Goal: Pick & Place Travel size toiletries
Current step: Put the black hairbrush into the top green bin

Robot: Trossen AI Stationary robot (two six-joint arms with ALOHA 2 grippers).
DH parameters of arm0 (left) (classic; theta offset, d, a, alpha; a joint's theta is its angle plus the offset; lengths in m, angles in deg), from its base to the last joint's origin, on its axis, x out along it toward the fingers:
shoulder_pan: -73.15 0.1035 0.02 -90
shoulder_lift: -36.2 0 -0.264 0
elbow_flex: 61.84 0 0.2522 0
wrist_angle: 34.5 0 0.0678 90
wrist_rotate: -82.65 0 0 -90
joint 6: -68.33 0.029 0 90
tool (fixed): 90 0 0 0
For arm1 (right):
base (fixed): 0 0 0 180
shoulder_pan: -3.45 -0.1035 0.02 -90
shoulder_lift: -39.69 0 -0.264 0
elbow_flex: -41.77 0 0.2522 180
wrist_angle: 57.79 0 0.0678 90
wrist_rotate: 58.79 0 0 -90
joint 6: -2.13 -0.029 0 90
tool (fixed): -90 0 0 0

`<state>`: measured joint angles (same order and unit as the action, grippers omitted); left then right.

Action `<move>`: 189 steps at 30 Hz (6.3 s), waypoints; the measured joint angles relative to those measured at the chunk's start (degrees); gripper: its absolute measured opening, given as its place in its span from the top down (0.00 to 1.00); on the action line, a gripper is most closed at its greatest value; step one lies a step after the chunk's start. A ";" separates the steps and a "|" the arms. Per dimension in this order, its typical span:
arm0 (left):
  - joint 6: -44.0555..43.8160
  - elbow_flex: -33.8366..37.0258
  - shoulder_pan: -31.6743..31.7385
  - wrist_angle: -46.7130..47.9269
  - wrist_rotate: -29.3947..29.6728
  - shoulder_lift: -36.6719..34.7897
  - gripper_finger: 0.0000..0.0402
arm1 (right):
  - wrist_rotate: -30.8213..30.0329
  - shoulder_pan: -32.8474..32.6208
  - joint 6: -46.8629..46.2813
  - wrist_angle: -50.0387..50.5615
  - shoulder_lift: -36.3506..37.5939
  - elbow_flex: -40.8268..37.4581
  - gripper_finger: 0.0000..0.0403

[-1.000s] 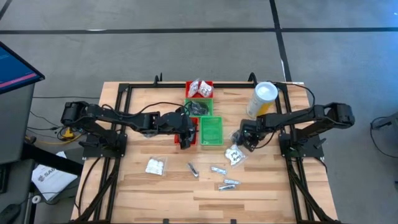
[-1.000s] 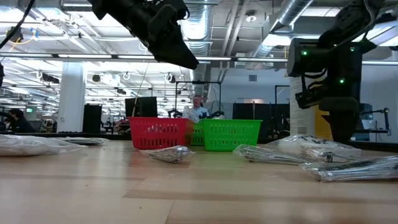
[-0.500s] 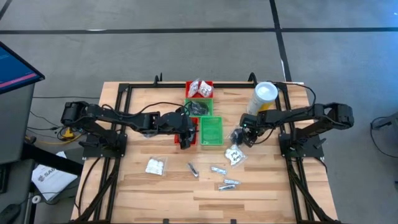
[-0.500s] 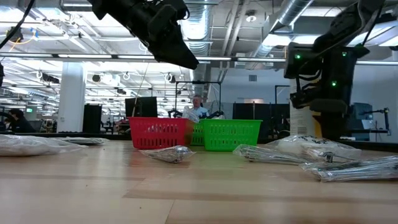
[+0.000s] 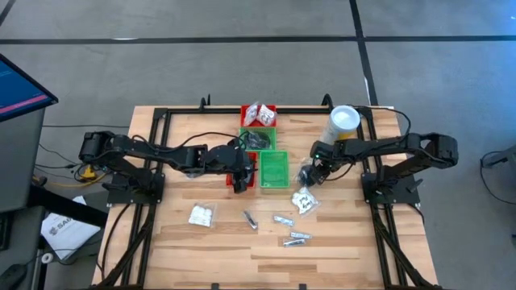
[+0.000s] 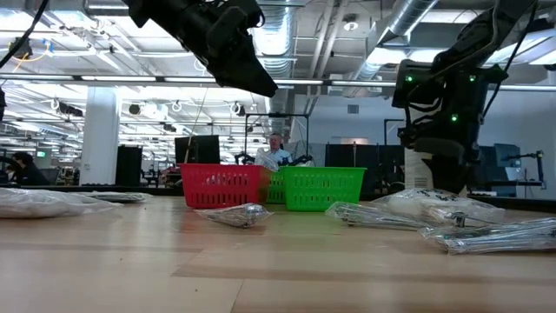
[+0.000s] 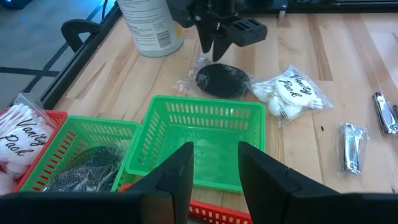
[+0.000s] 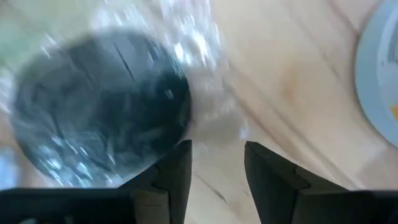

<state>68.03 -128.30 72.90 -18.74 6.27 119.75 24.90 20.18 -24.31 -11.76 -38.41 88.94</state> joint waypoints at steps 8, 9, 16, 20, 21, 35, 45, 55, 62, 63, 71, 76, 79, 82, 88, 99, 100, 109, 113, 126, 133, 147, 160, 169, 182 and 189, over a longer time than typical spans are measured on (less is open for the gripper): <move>0.00 0.00 0.00 -0.02 0.00 0.00 0.71 | 0.31 1.64 -0.15 -6.56 0.00 0.07 0.65; 0.00 0.00 0.00 -0.02 0.00 0.00 0.71 | 0.31 1.86 -0.15 -6.33 0.00 0.07 0.66; 0.00 0.00 0.00 -0.02 -0.02 0.00 0.71 | 0.26 2.21 -0.61 -6.32 -0.29 -0.03 0.66; 0.00 0.00 0.00 -0.05 -0.02 0.00 0.71 | 0.20 2.21 -1.65 -8.45 -3.30 -1.30 0.66; 0.00 0.00 0.00 -0.07 -0.01 0.00 0.71 | 0.17 2.13 -1.89 -9.53 -4.34 -1.54 0.66; 0.44 0.00 0.00 -0.20 -0.02 0.00 0.71 | -1.58 0.77 -1.68 -9.47 -5.74 -1.47 0.98; 0.44 0.00 0.00 -0.34 -0.02 0.00 0.71 | 3.28 -4.19 0.79 -6.12 -4.75 5.10 1.00; 0.44 0.00 0.00 -0.37 -0.01 0.00 0.71 | 2.42 -11.79 5.06 -4.92 -1.04 6.19 0.97; 0.35 0.00 0.00 -0.42 -0.02 0.00 0.71 | 2.15 -18.33 5.62 0.47 -0.94 6.23 0.85; 0.22 0.00 0.00 -0.42 -0.02 0.00 0.71 | 2.09 -19.08 5.59 1.04 -0.94 6.24 0.83; 0.03 0.00 0.00 -0.52 0.00 0.00 0.71 | 1.05 -23.91 5.87 1.80 -1.48 6.29 0.62; -0.15 0.00 0.00 -0.62 0.00 0.00 0.72 | -4.66 -26.55 6.02 1.84 -1.86 6.29 0.56; -0.17 0.00 0.02 -0.78 -0.02 0.00 0.72 | -9.69 -28.38 6.15 1.93 -1.86 6.30 0.55; -0.17 0.00 0.00 -0.83 0.00 0.00 0.72 | -13.18 -30.40 6.94 2.03 -1.86 6.32 0.56; -0.19 0.00 0.00 -0.92 -0.01 0.00 0.72 | -15.92 -33.76 7.55 1.08 -3.79 6.46 0.56; -0.65 0.00 0.00 -1.95 0.00 0.00 0.72 | -23.80 -37.49 6.36 1.11 -15.92 8.06 0.57; -0.65 0.00 0.01 -1.97 0.00 0.00 0.72 | -24.39 -37.89 5.35 1.80 -16.71 8.69 0.58; -0.65 0.00 0.02 -2.27 0.00 0.00 0.72 | -31.91 -41.88 2.99 4.34 -17.99 10.48 0.65; -0.65 0.00 0.00 -2.37 0.00 0.00 0.72 | -32.30 -41.56 2.99 3.00 -17.99 10.13 0.67; -0.65 0.00 0.00 -2.51 0.00 0.00 0.72 | -32.52 -38.58 4.72 -0.64 -17.94 10.14 0.68; -0.65 0.00 0.00 -2.51 0.00 0.00 0.72 | -32.30 -37.62 10.79 -6.04 -19.49 10.27 0.68; -0.44 0.00 0.00 -2.49 0.00 -0.01 0.72 | -34.98 -36.92 9.15 -6.20 -26.05 13.81 0.97; -0.43 0.02 0.00 -2.49 0.00 -0.02 0.72 | -35.11 -36.92 6.21 -0.97 -15.61 13.64 1.00; -0.43 0.02 0.00 -2.49 0.00 -0.02 0.72 | -37.52 -36.81 6.69 0.45 -4.99 13.73 1.00; 1.76 0.02 -0.07 -6.69 -0.02 0.00 0.72 | -37.66 -36.85 13.92 -12.62 7.63 13.79 1.00; 5.31 0.02 -0.04 -10.58 -3.36 -0.02 0.72 | -33.95 -36.85 22.22 -25.23 8.44 13.79 1.00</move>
<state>73.34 -128.28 72.85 -29.32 2.91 119.73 -9.04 -16.67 -2.09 -36.99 -29.98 102.73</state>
